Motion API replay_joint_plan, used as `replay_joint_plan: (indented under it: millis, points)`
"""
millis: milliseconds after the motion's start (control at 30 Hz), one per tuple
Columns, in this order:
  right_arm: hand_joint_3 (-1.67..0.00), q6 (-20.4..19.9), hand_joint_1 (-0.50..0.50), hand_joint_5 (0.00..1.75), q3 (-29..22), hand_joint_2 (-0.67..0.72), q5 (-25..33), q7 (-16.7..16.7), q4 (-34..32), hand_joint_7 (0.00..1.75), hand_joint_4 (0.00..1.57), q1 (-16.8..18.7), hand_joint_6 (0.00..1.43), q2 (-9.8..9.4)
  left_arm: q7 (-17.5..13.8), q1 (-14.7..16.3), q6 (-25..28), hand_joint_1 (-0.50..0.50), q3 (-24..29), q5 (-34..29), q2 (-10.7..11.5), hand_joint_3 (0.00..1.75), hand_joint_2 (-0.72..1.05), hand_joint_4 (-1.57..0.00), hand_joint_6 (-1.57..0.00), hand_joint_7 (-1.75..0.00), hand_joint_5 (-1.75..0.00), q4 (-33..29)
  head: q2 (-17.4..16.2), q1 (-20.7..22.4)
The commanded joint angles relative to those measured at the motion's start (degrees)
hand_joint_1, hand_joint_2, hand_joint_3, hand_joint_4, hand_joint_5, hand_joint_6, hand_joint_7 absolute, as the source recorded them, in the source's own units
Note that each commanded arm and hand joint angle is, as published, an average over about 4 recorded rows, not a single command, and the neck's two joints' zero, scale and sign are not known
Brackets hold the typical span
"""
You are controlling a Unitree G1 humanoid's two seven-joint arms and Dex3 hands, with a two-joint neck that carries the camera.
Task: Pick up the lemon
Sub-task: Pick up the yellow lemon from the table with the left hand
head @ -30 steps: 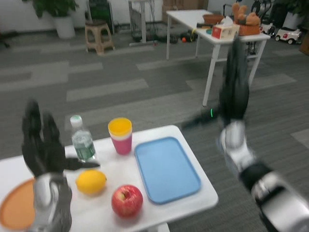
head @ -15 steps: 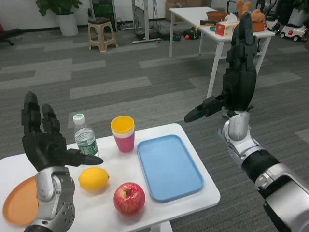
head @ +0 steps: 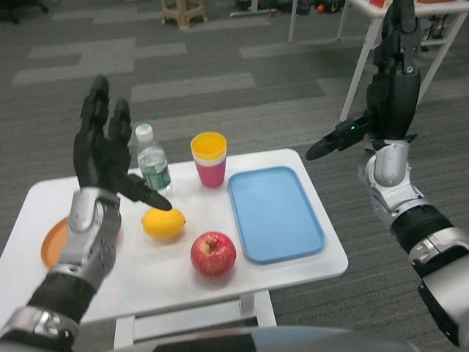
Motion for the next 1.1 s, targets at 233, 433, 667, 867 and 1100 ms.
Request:
replay_joint_plan:
  millis: [233,433,667,867,1100]
  points:
    - [0.00,3.6,-0.42,0.00,3.8,0.53,3.7,4.5,1.4,0.00,0.00,2.1,0.00,-2.03,-13.3,0.2,20.9,-0.50,6.3,6.1,5.3,0.09,-0.59,0.00,0.00,-0.14,-0.10,-6.0,-1.6,3.1]
    - [0.00,5.2,-0.42,0.00,6.7,0.57,4.7,6.2,2.8,0.00,0.00,2.7,0.00,-2.74,-17.6,1.0,29.7,-0.50,6.8,11.0,10.1,0.09,-0.46,0.00,0.00,-0.14,-0.10,-10.7,-1.8,4.8]
    - [0.00,5.0,-0.42,0.00,10.5,0.58,5.6,6.2,5.4,0.00,0.01,2.7,0.00,-3.09,-23.6,-1.8,40.3,-0.50,1.9,22.2,13.1,0.09,-0.28,0.00,0.00,-0.14,-0.10,-14.1,-1.3,5.3]
    - [0.00,4.9,-0.46,0.00,12.4,0.61,6.0,6.3,6.9,0.00,0.08,3.2,0.00,-3.00,-25.3,-6.4,39.7,-0.50,-4.2,38.7,11.9,0.09,-0.28,0.00,-0.03,-0.14,-0.10,-9.2,-1.0,4.7]
    - [0.00,4.9,-0.46,0.00,13.0,0.63,6.3,6.3,8.1,0.00,0.09,4.0,0.00,-2.65,-26.0,-10.8,38.1,-0.50,-10.5,45.4,10.7,0.09,-0.35,0.00,-0.03,-0.14,-0.13,-1.3,-0.9,3.8]
